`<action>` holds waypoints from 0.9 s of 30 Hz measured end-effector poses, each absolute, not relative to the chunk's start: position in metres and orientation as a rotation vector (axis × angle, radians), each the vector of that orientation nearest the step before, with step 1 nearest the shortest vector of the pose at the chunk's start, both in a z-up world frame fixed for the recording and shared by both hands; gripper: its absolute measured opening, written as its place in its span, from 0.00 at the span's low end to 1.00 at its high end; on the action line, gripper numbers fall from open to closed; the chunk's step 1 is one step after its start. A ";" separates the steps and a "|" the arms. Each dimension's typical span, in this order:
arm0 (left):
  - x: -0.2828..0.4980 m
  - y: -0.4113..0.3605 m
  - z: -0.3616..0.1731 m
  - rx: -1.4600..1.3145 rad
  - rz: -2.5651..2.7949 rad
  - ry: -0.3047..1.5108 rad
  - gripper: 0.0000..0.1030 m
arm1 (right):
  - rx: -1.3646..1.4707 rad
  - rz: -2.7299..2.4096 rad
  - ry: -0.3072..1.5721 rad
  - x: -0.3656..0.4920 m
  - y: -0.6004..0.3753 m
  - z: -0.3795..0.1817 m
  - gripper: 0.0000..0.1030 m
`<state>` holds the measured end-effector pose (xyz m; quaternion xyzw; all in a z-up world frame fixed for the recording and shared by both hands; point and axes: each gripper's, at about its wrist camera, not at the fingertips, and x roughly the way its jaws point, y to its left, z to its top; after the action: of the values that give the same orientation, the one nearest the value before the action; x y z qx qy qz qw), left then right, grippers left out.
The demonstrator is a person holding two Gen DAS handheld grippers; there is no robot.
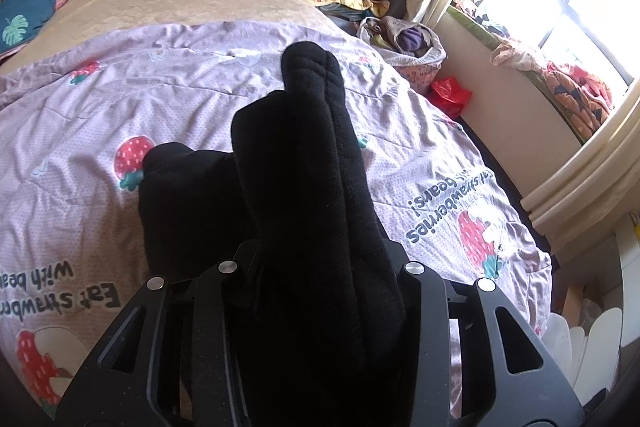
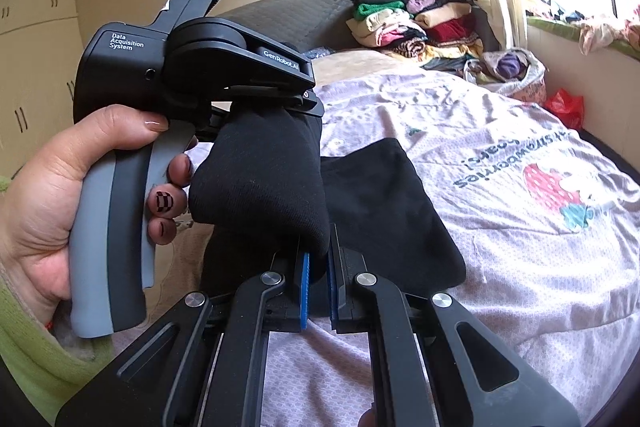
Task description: Fold small clothes
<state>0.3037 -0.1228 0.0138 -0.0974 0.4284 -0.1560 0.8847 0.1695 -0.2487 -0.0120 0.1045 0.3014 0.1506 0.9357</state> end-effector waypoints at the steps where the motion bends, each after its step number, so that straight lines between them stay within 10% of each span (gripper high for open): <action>1: 0.305 -0.125 0.012 -0.201 -0.324 0.897 0.31 | 0.231 0.310 0.627 0.171 -0.251 -0.013 0.06; 27: 0.341 -0.186 -0.042 -0.103 -0.303 1.034 0.48 | 0.730 0.320 0.913 0.202 -0.315 -0.077 0.09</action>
<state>0.3411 -0.1856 -0.0424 -0.0492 0.4921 -0.1442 0.8571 0.2022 -0.3150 -0.0770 0.3430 0.4289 0.1502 0.8221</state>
